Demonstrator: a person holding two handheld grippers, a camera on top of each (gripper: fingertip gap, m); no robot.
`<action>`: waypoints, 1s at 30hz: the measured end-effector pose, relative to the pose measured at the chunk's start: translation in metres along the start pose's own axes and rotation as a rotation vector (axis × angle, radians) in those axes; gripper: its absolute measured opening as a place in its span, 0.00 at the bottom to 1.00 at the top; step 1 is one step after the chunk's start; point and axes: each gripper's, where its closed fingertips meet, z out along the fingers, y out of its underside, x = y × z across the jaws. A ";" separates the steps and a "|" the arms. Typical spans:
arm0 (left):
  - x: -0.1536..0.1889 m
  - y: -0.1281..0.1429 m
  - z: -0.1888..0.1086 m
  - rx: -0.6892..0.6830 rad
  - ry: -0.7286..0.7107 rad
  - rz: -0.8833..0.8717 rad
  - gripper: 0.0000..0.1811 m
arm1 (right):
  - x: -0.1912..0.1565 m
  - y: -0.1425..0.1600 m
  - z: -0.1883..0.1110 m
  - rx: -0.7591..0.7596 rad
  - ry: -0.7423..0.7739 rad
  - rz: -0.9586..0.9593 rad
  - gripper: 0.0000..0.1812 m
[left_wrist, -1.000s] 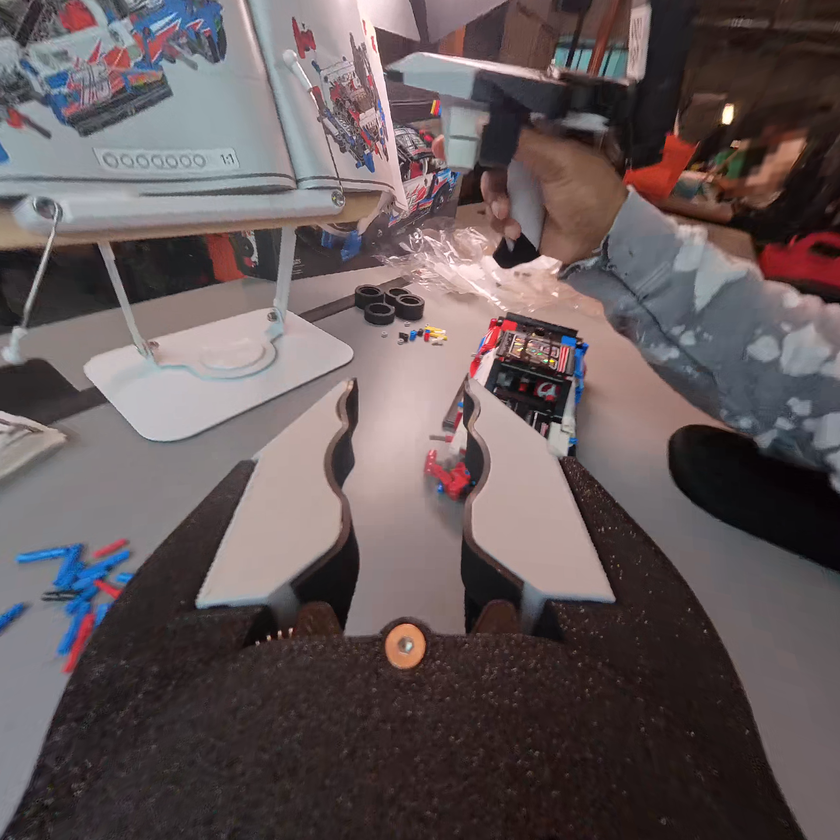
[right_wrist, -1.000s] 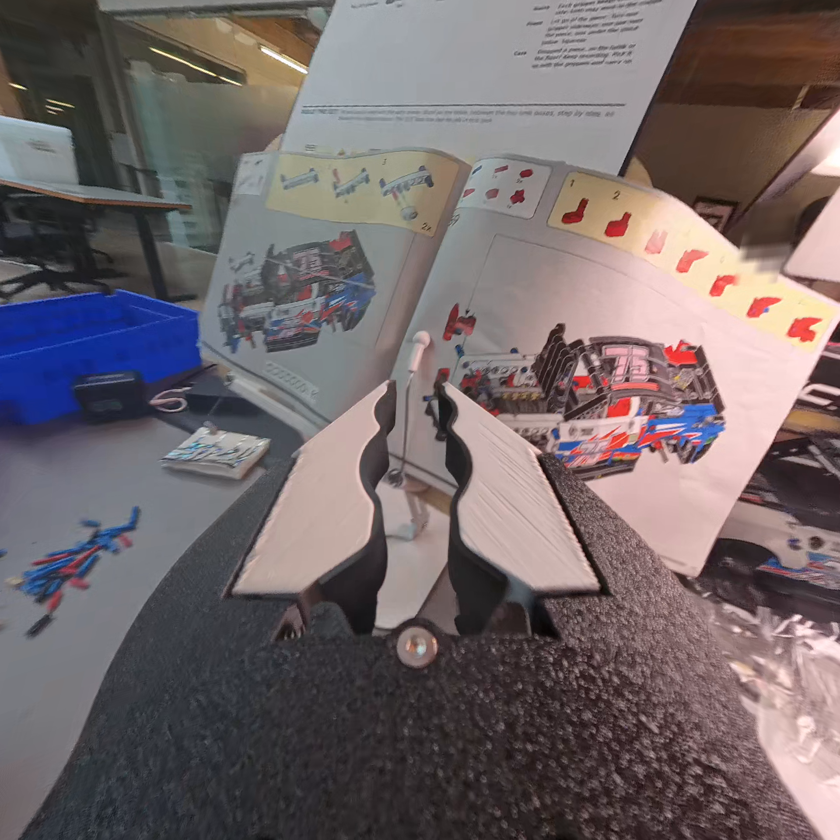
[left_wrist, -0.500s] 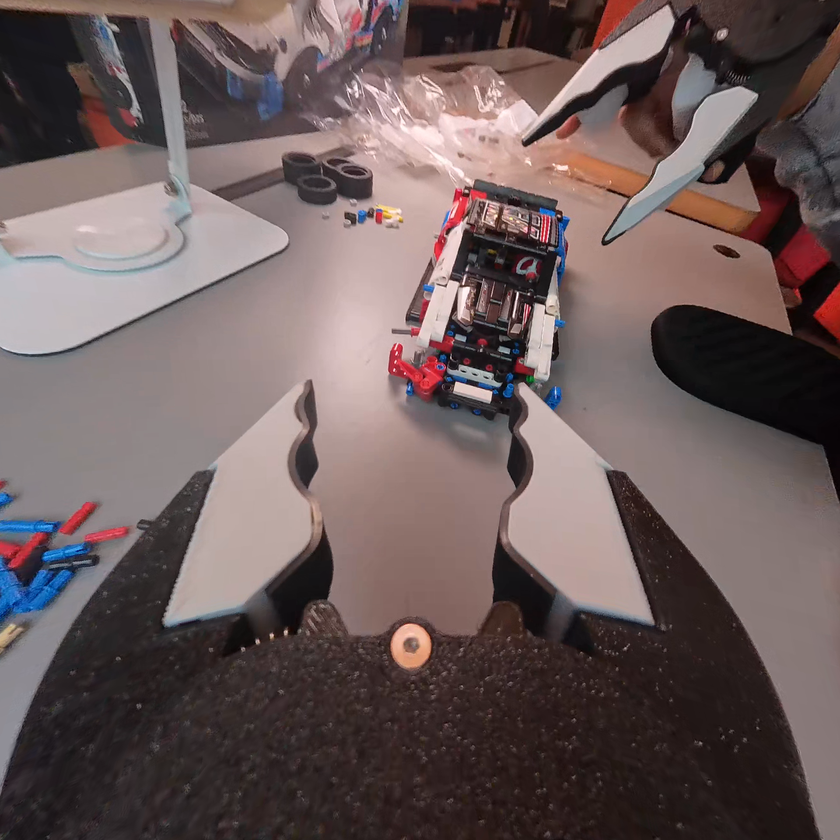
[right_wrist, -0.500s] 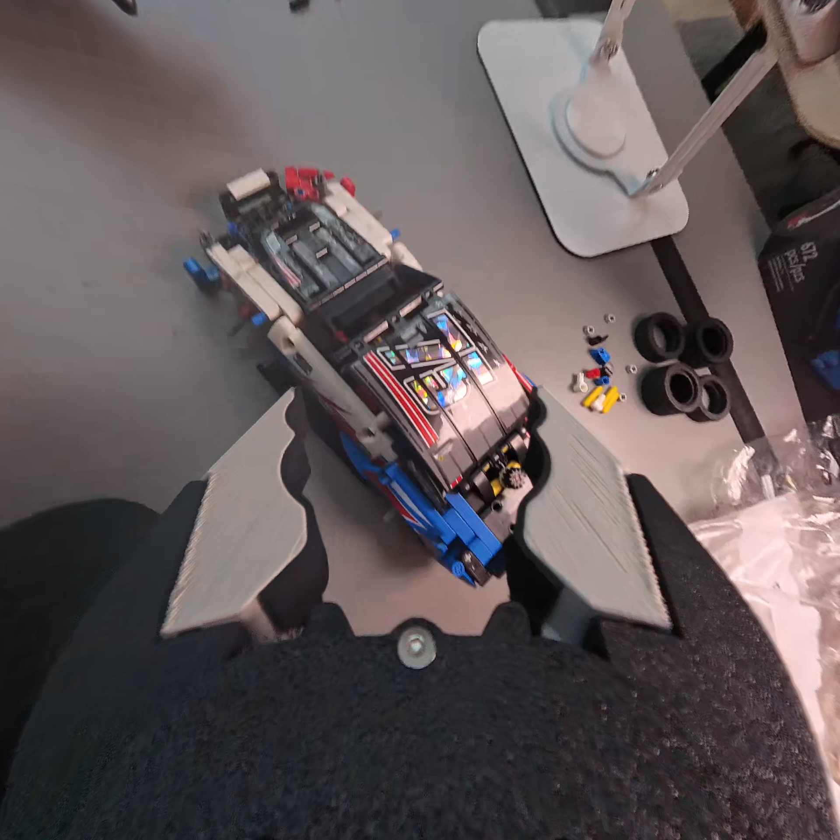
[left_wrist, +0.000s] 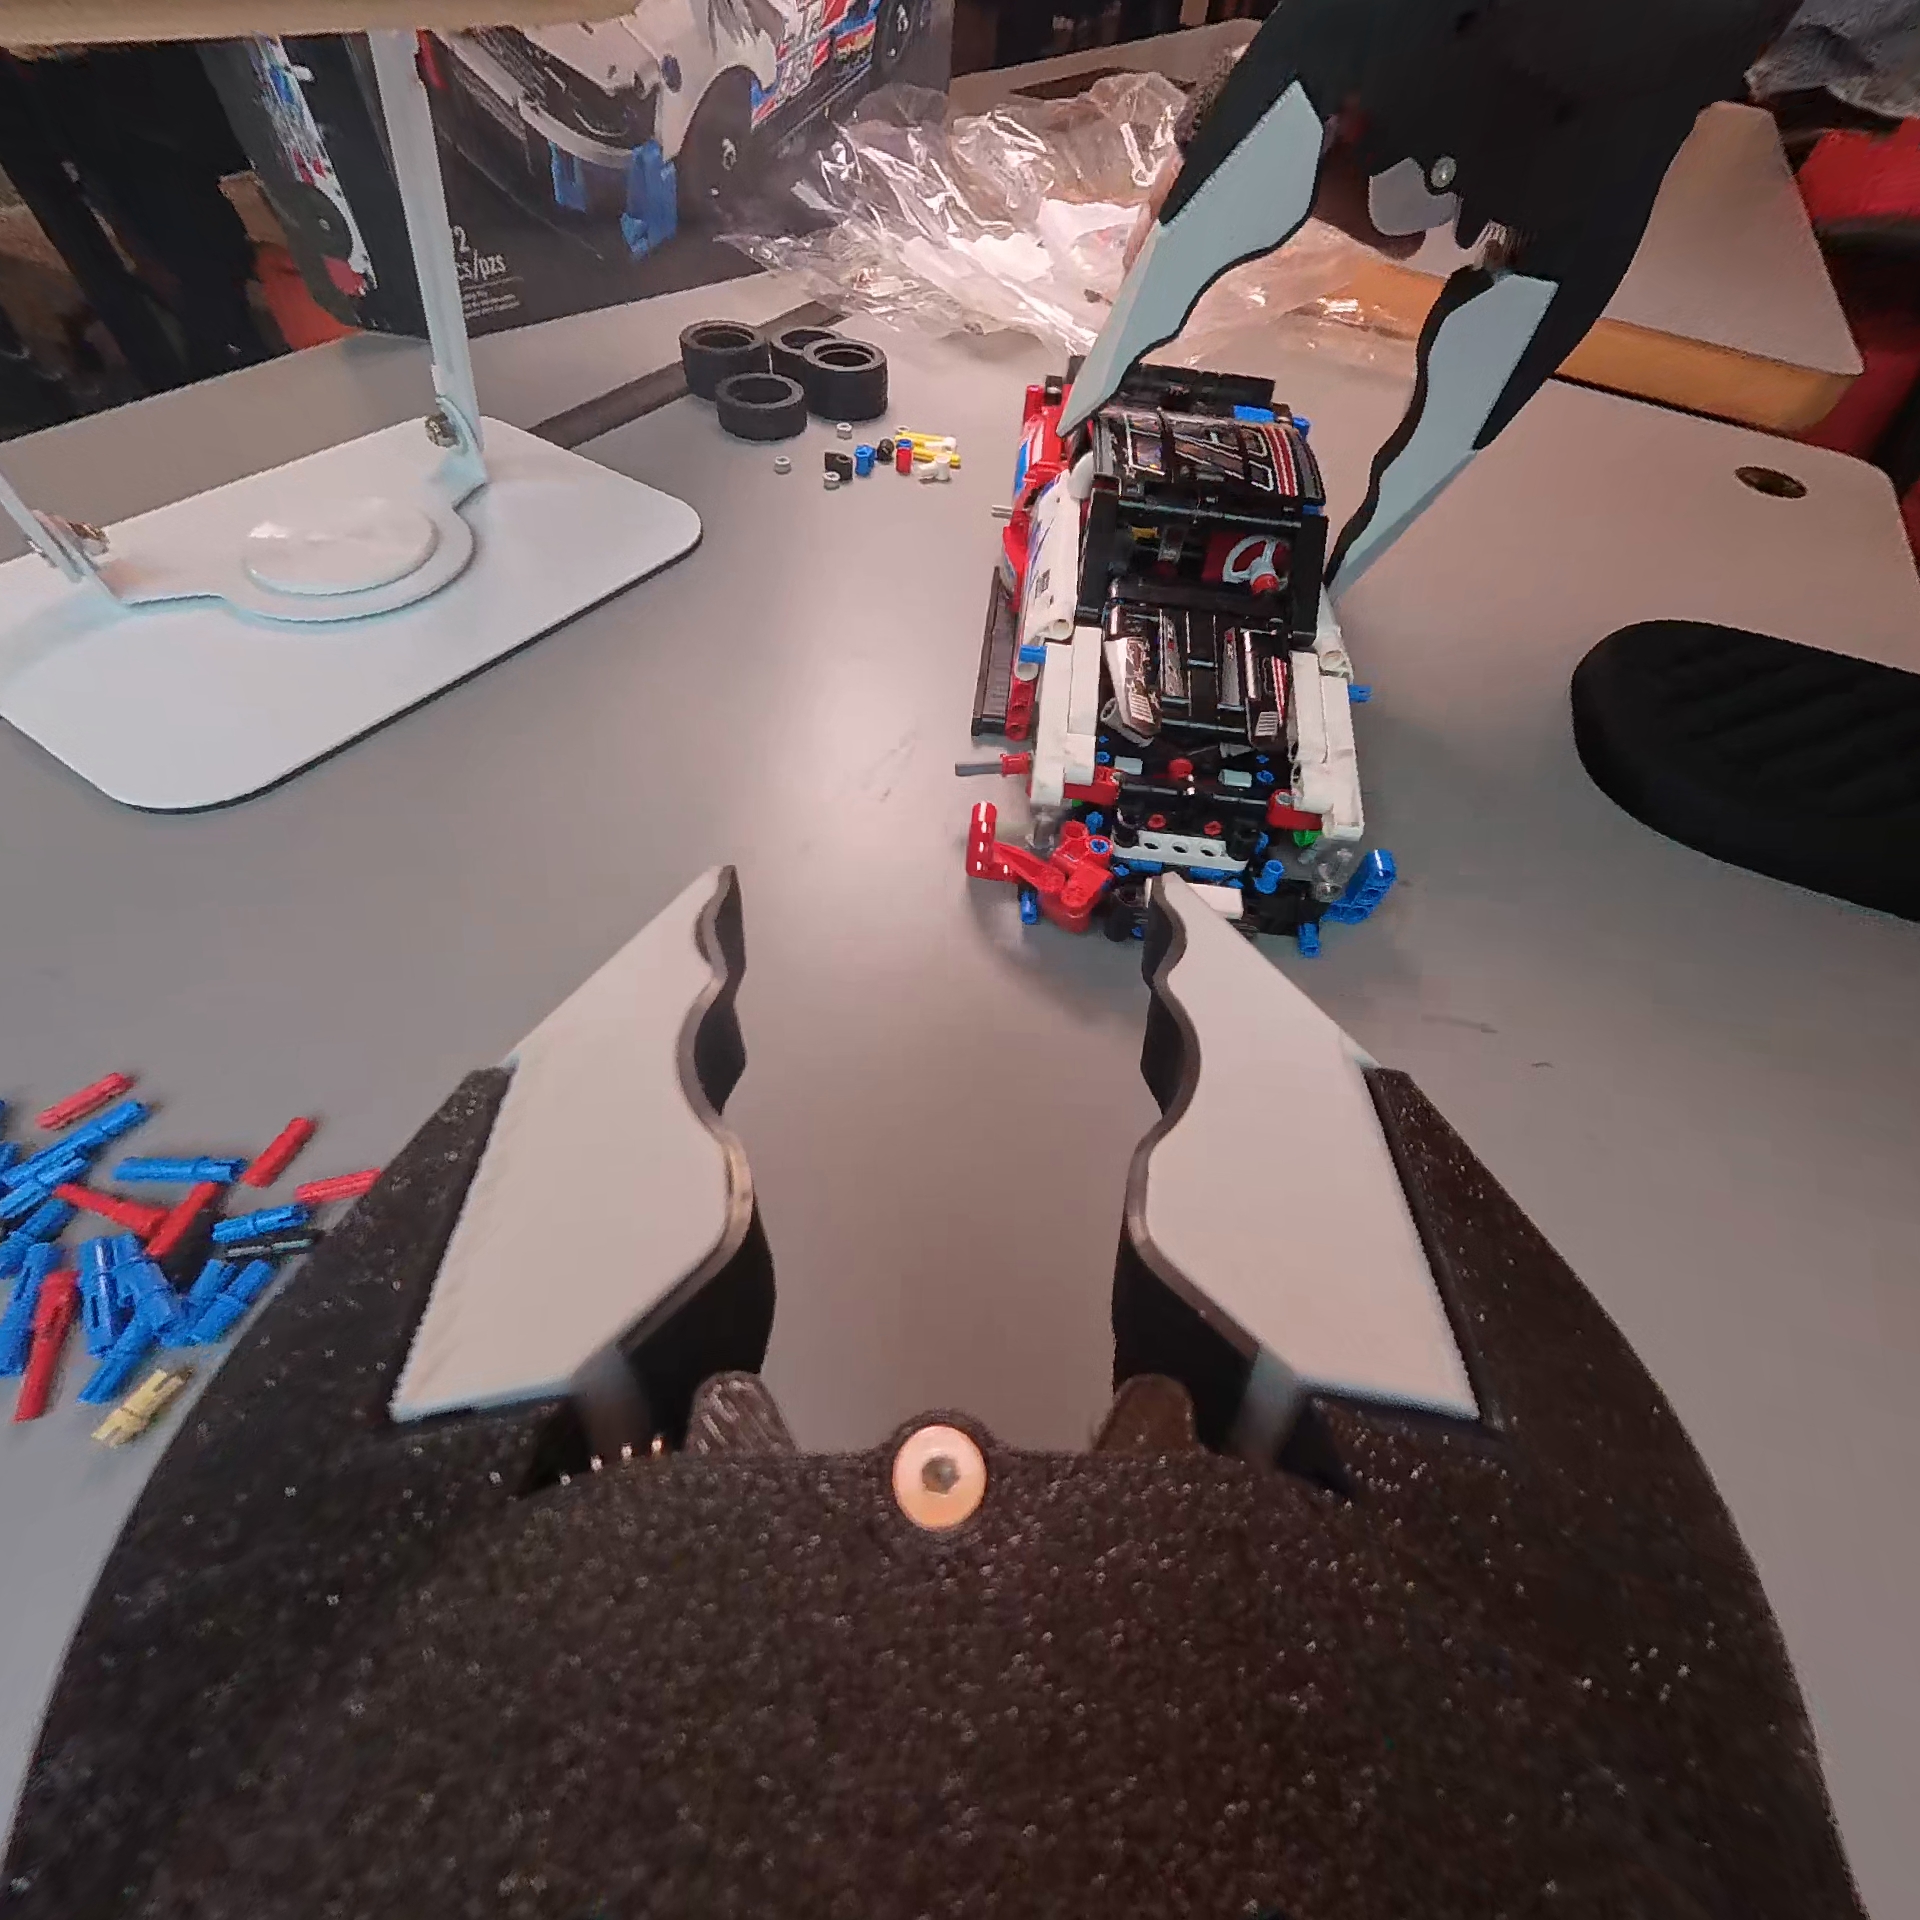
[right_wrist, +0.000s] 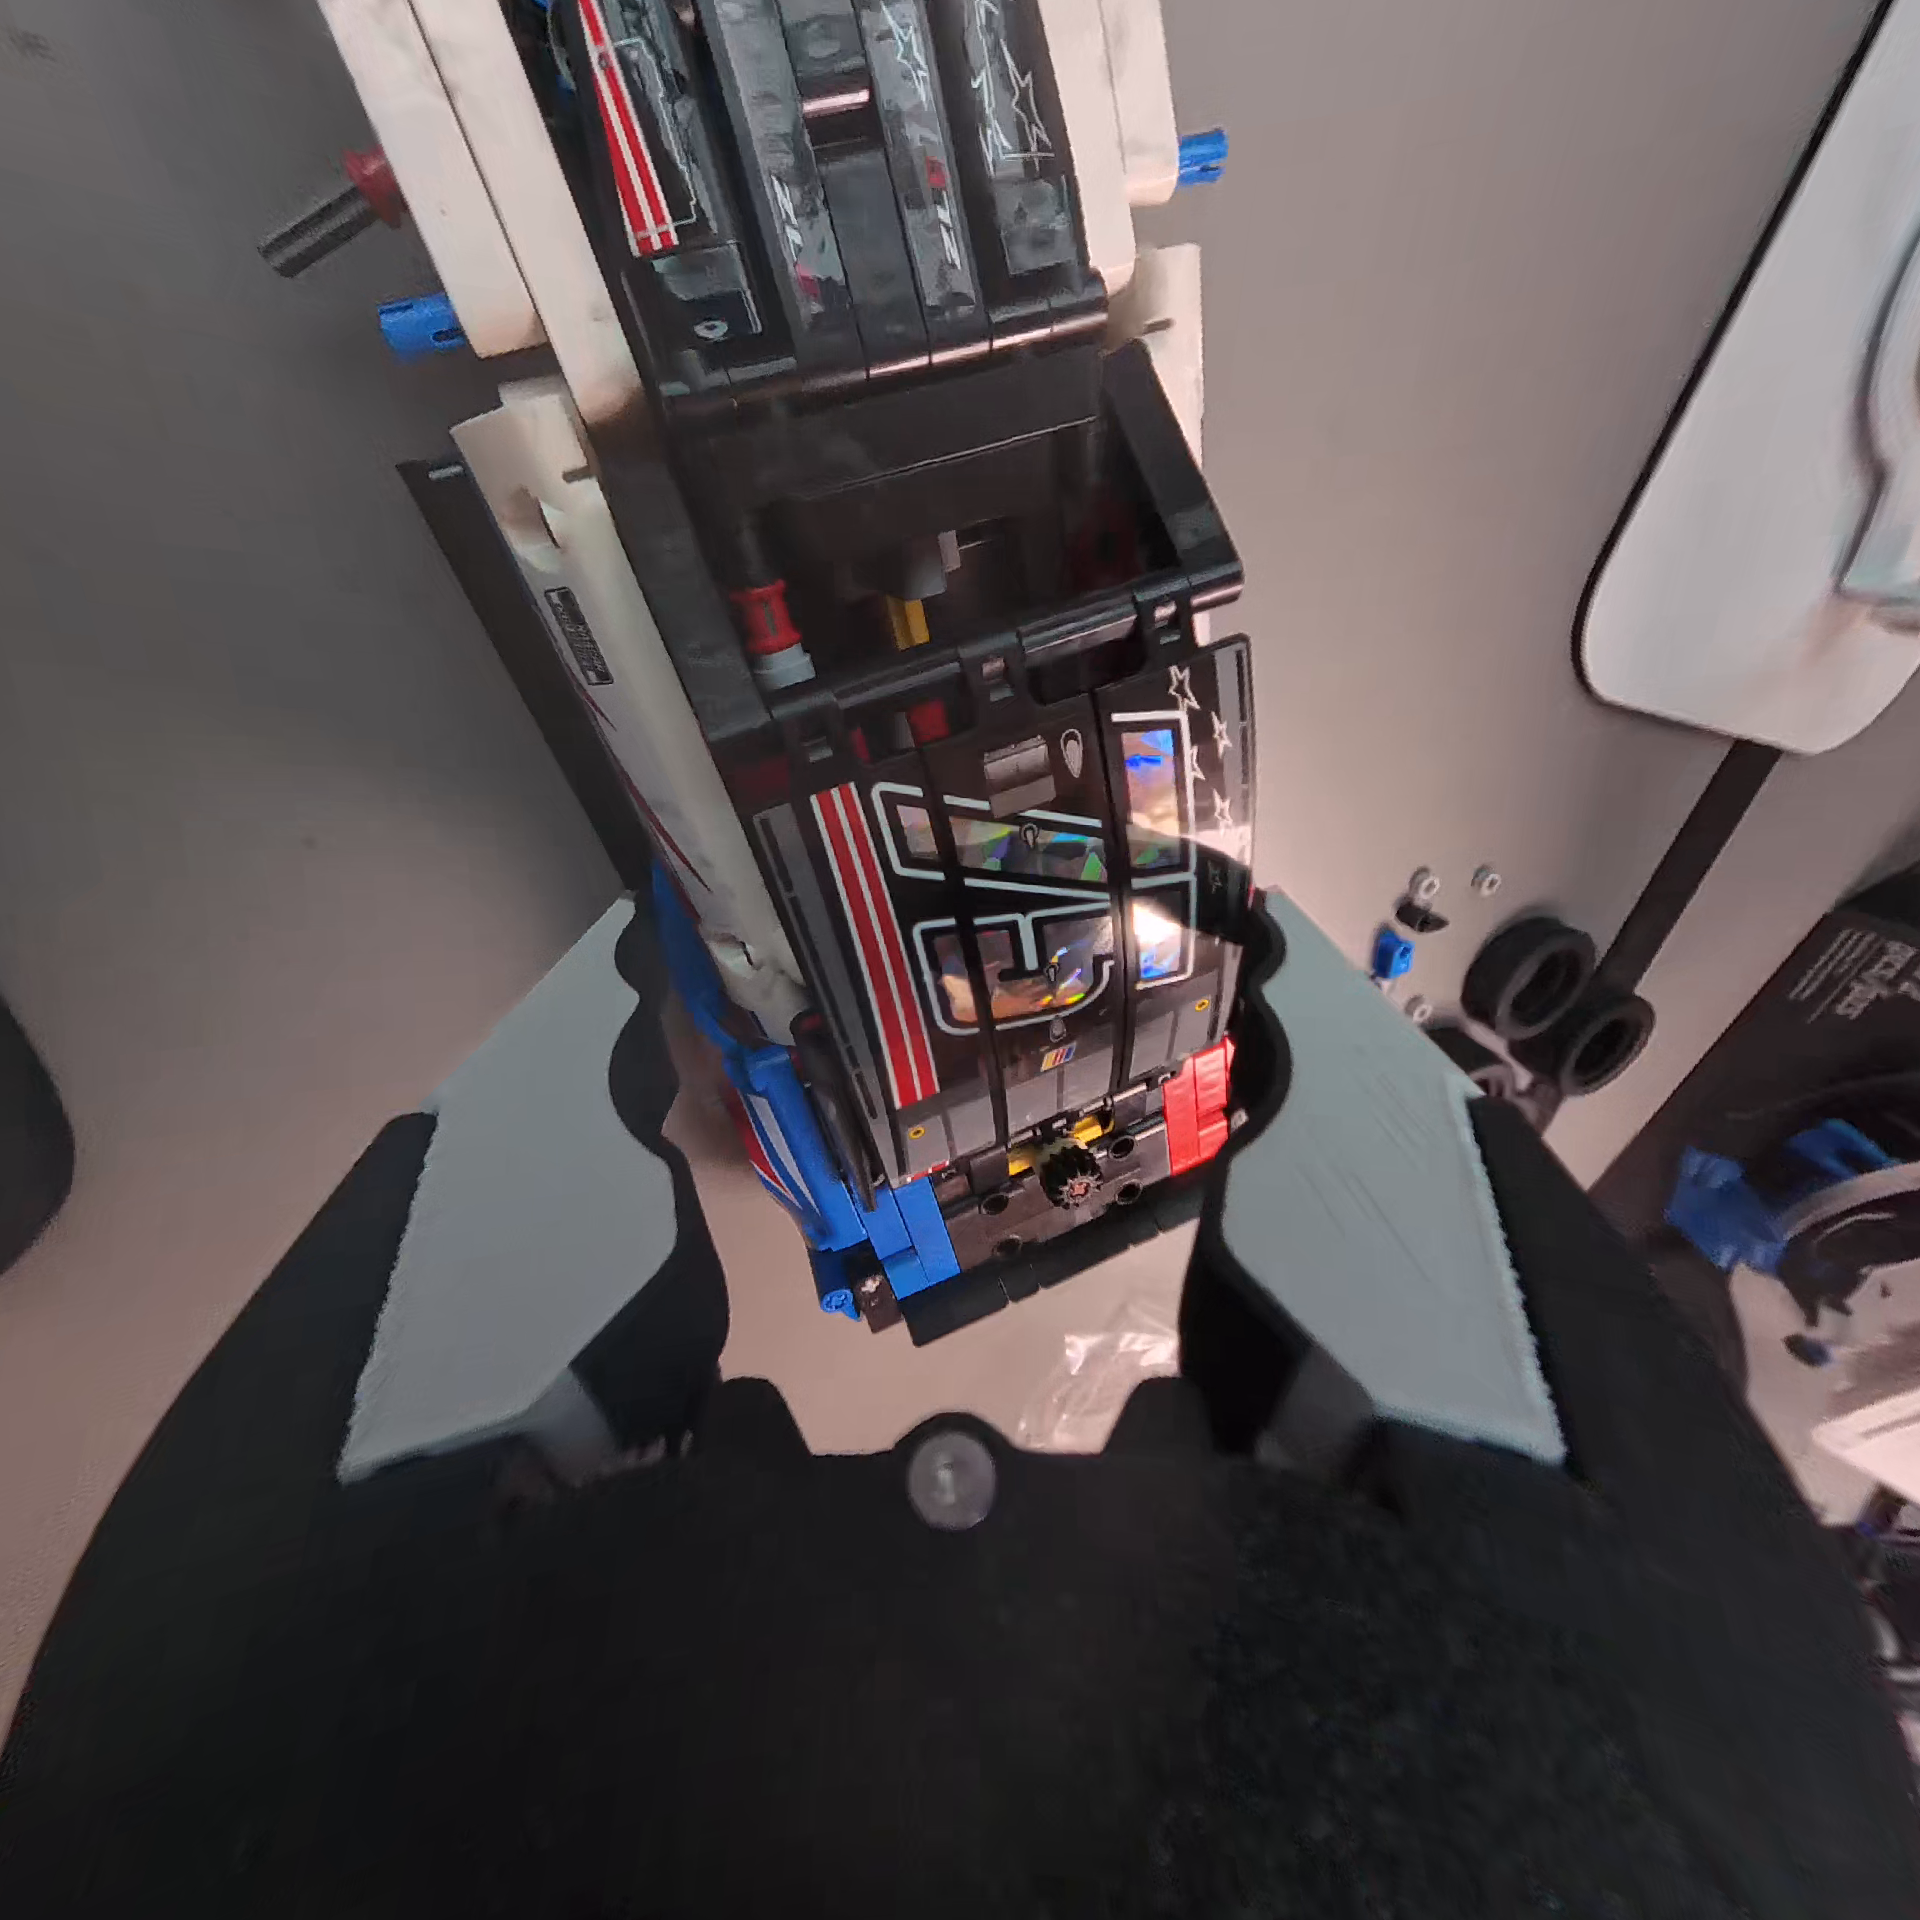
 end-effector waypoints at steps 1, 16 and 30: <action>0.002 0.002 0.001 -0.009 0.011 -0.002 0.42 | 0.000 -0.004 0.000 0.008 0.002 -0.053 0.60; 0.088 0.039 0.010 -0.229 0.339 0.197 0.20 | -0.018 -0.075 -0.065 0.495 0.114 0.203 0.46; 0.101 0.048 0.031 -0.346 0.327 0.253 0.15 | -0.041 -0.083 -0.038 0.648 0.168 0.480 0.51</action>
